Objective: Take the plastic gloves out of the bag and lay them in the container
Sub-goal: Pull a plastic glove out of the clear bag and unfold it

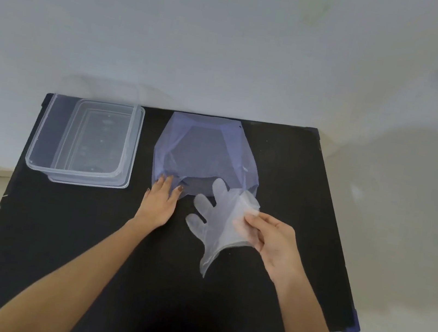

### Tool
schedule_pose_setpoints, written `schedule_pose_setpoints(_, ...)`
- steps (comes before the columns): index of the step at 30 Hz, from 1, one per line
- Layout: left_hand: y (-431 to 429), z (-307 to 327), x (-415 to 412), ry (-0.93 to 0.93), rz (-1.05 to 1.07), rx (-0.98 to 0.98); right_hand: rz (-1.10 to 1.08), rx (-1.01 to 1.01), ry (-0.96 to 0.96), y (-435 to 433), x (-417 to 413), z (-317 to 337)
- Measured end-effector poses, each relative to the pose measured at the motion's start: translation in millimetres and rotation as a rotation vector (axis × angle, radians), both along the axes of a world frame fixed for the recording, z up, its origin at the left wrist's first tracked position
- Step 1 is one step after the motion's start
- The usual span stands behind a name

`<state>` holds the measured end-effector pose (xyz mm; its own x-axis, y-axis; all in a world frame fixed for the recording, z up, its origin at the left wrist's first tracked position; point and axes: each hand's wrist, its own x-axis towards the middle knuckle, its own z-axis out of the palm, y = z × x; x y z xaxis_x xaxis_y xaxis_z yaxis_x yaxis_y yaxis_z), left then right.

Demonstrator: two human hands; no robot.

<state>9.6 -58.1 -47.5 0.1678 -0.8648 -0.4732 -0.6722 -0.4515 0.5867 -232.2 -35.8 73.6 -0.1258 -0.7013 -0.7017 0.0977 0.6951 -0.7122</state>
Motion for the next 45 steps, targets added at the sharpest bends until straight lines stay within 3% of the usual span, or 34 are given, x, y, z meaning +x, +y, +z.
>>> schedule_pose_setpoints(5, 58, 59, -34, 0.316, 0.314, -0.091, -0.022, -0.015, -0.039, 5, 15, 20)
schedule_pose_setpoints(13, 119, 116, -40, 1.316, 0.801, 0.374, -0.051, -0.066, -0.112, 20, 49, 36)
schedule_pose_setpoints(18, 131, 131, -25, 1.527, 0.954, 0.389, -0.01, -0.078, -0.141, 26, 58, 41)
schedule_pose_setpoints(23, 130, 136, -9, 1.37, 0.888, 0.074, 0.13, -0.146, -0.115, 22, 53, 55)
schedule_pose_setpoints(26, 134, 145, -7, 1.264, 0.815, -0.011, 0.212, -0.208, -0.077, 20, 47, 60)
schedule_pose_setpoints(33, 156, 119, -35, 0.812, 0.787, -0.172, 0.288, -0.247, 0.139, 30, 33, 23)
schedule_pose_setpoints(45, 179, 31, -77, 0.512, 0.78, -0.022, 0.343, 0.002, 0.331, 60, 5, -91)
